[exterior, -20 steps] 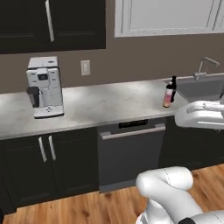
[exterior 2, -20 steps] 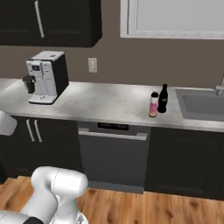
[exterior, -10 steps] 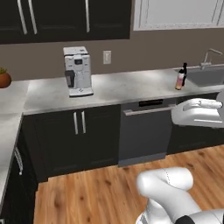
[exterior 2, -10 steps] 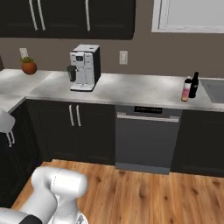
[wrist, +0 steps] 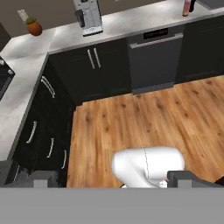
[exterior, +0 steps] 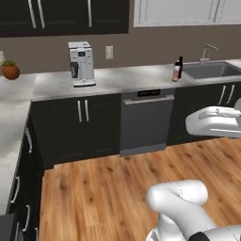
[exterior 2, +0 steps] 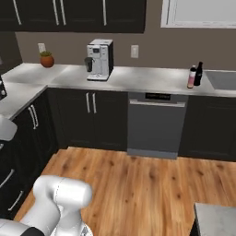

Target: Place the large bottle from the dining counter next to the other large bottle outside the sink, and place the small bottle from the dining counter next to the other small bottle inside the sink.

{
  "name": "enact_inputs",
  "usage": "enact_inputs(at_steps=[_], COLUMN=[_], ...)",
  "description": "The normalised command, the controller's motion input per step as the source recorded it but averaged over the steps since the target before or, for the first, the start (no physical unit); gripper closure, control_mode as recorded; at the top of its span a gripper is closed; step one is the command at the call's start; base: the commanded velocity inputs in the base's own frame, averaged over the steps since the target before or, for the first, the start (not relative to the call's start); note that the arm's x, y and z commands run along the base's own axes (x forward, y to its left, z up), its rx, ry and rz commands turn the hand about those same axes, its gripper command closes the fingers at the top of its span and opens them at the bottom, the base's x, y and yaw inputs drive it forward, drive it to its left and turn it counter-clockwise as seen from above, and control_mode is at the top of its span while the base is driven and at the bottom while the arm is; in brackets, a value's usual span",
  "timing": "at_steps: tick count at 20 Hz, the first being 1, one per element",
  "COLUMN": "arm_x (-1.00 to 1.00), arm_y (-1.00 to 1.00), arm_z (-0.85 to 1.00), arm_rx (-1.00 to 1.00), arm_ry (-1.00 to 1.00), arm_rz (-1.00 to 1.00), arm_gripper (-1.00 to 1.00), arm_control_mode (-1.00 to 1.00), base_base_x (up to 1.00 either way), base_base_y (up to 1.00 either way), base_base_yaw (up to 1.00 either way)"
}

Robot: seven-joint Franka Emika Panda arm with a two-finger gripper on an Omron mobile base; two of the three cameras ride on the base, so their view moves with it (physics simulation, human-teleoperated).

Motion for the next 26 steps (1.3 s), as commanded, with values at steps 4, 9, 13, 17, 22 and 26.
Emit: enact_inputs(at_steps=[4,9,13,17,22,26], arm_x=[0.00,0.00,0.00,0.00,0.00,0.00], arm_y=[0.00,0.00,0.00,0.00,0.00,0.00], arm_z=[0.00,0.00,0.00,0.00,0.00,0.00], arm_rx=[0.00,0.00,0.00,0.00,0.00,0.00], arm_ry=[0.00,0.00,0.00,0.00,0.00,0.00], arm_rz=[0.00,0.00,0.00,0.00,0.00,0.00], arm_gripper=[-1.00,-1.00,-1.00,-1.00,-1.00,-1.00], arm_control_mode=[1.00,1.00,1.00,1.00,1.00,1.00], base_base_x=[-1.00,-1.00,-1.00,-1.00,-1.00,-1.00], base_base_y=[0.00,0.00,0.00,0.00,0.00,0.00], base_base_yaw=[0.00,0.00,0.00,0.00,0.00,0.00])
